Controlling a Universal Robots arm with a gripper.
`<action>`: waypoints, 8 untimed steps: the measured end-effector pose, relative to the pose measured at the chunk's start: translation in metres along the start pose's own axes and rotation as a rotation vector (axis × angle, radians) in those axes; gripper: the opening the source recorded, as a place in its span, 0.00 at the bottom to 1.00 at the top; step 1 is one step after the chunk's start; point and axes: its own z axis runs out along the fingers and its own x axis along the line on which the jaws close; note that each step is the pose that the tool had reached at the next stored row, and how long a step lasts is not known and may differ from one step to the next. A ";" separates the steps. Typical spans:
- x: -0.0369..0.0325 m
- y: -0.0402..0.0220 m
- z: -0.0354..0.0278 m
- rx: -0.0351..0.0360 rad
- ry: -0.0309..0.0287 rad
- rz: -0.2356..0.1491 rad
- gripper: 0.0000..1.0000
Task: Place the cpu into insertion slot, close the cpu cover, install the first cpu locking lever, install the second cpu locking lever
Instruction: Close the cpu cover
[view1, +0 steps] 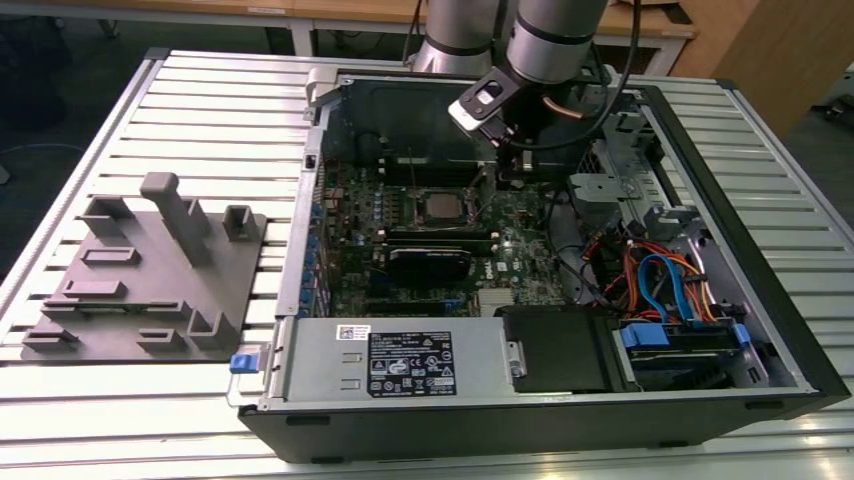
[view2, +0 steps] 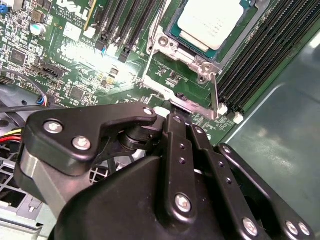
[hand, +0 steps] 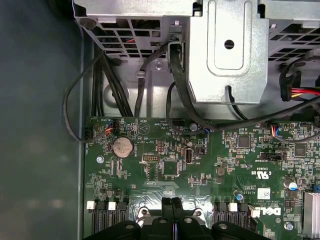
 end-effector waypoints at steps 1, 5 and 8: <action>0.0000 -0.0002 0.0000 0.0000 -0.0001 0.000 0.10; 0.0000 -0.0011 0.0001 0.0000 -0.0001 0.000 0.10; 0.0000 -0.0018 0.0001 0.0000 0.0000 0.000 0.10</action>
